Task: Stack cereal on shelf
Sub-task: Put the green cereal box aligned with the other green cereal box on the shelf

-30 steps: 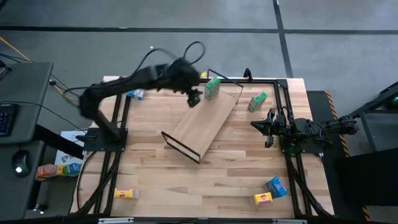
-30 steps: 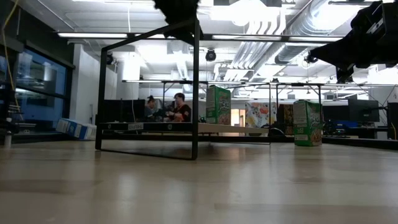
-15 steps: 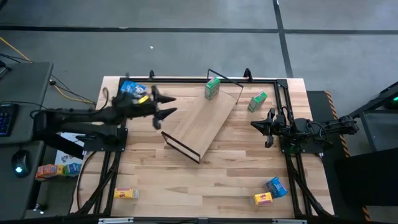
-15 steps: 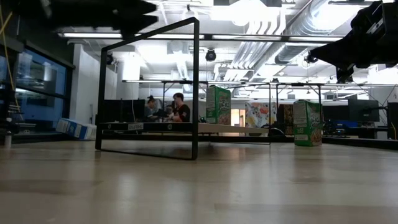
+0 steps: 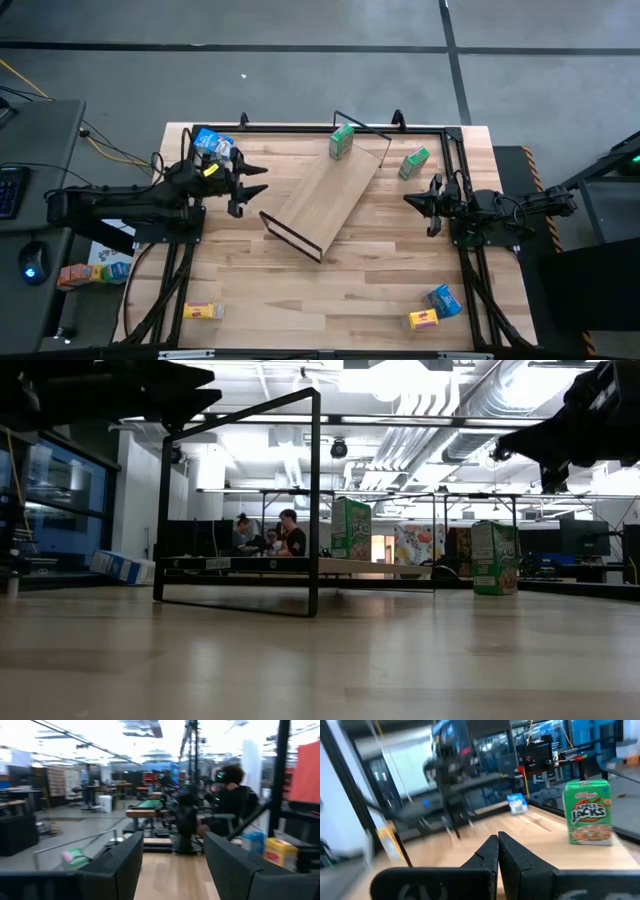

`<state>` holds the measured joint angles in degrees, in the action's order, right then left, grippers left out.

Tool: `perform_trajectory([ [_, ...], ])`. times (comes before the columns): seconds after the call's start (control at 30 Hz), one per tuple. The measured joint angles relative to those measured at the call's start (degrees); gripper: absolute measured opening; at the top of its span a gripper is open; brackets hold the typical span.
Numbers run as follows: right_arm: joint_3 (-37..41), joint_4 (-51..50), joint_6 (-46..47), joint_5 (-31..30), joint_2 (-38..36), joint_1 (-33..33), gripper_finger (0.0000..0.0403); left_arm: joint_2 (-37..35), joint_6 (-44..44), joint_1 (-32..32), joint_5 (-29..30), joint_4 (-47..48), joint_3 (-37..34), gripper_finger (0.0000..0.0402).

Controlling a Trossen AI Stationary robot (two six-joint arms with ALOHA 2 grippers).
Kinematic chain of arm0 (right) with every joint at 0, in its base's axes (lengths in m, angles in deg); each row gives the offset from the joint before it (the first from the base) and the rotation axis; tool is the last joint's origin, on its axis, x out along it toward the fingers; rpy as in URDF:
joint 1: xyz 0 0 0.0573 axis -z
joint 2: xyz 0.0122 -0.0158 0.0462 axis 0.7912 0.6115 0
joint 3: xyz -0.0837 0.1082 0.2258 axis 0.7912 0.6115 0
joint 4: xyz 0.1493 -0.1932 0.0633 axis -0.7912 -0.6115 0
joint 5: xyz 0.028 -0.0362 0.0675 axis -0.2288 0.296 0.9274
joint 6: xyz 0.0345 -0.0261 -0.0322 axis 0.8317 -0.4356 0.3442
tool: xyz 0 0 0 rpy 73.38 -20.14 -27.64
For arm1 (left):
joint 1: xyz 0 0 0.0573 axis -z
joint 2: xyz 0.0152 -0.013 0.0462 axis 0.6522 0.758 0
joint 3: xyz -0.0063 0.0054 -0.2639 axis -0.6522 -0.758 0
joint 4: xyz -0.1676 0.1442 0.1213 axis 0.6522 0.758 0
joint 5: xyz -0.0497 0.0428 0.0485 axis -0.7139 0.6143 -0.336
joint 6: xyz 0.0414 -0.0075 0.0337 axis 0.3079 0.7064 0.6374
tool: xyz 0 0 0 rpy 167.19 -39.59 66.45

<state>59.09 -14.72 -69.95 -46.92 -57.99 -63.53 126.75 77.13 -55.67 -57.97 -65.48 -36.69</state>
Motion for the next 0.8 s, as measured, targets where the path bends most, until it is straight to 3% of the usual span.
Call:
perform_trajectory([
  [0.17,0.01,13.44,8.34,-6.36,0.00,-0.02,0.0000,-0.69,0.10,0.00,-2.11,1.03,0.67,0.0198],
  [0.27,0.01,23.42,4.66,-10.02,0.22,0.00,0.0000,-0.68,0.08,0.00,-2.11,2.38,2.08,0.0198],
  [0.37,-0.11,29.54,0.31,-9.11,1.49,0.04,0.0000,-0.68,0.08,0.00,-2.11,4.74,3.06,0.0198],
  [0.57,-4.25,31.88,-1.22,-8.50,8.96,2.73,0.0000,-0.68,2.38,0.00,-2.05,6.93,3.30,0.0198],
  [0.8,-14.08,27.20,-0.14,-9.87,24.86,8.87,0.0001,-0.68,2.48,0.00,-1.95,7.75,3.30,0.0198],
])
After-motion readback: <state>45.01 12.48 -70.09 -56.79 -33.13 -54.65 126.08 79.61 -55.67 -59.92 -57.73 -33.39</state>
